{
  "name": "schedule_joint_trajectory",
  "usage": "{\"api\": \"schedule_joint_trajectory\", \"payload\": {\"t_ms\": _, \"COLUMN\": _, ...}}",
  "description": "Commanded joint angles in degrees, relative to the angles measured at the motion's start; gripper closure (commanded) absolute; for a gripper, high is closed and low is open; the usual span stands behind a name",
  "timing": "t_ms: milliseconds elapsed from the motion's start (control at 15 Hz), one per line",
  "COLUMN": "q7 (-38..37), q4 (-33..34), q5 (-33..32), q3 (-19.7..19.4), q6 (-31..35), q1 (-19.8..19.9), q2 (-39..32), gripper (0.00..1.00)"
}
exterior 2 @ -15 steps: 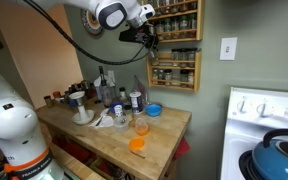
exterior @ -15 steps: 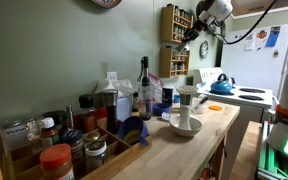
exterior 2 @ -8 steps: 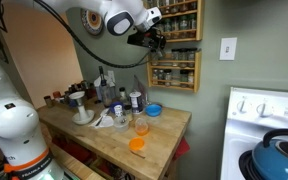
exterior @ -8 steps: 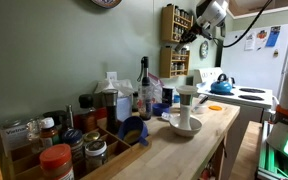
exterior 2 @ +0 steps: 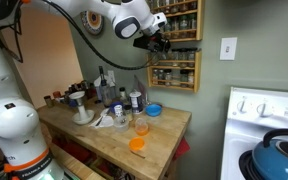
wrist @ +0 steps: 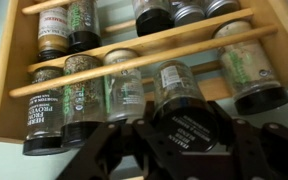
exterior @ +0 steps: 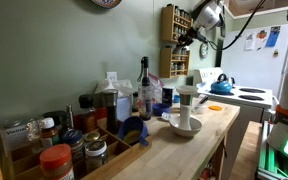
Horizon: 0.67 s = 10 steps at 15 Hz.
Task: Put the spice shaker on the second lower shelf, second position to the left
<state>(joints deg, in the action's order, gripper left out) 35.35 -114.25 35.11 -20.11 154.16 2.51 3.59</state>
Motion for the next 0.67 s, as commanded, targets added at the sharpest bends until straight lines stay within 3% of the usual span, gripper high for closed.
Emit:
{"api": "schedule_joint_trajectory", "payload": {"t_ms": 0, "q7": -0.7, "q4": 3.6, "q5": -0.4, "q3": -0.4, "q6": -1.3, "q1": 0.4, "q2": -3.3, "gripper": 0.70}}
{"api": "schedule_joint_trajectory", "payload": {"t_ms": 400, "q7": -3.4, "q4": 6.3, "q5": -4.4, "q3": -0.9, "q6": -5.9, "q1": 1.2, "q2": -5.1, "gripper": 0.70}}
{"api": "schedule_joint_trajectory", "payload": {"t_ms": 467, "q7": -4.3, "q4": 6.7, "q5": -5.9, "q3": 2.4, "q6": -7.1, "q1": 4.7, "q2": -5.1, "gripper": 0.70}}
{"api": "schedule_joint_trajectory", "payload": {"t_ms": 600, "q7": -5.3, "q4": 7.4, "q5": -7.7, "q3": 3.2, "q6": -9.3, "q1": 6.0, "q2": -5.0, "gripper": 0.70}}
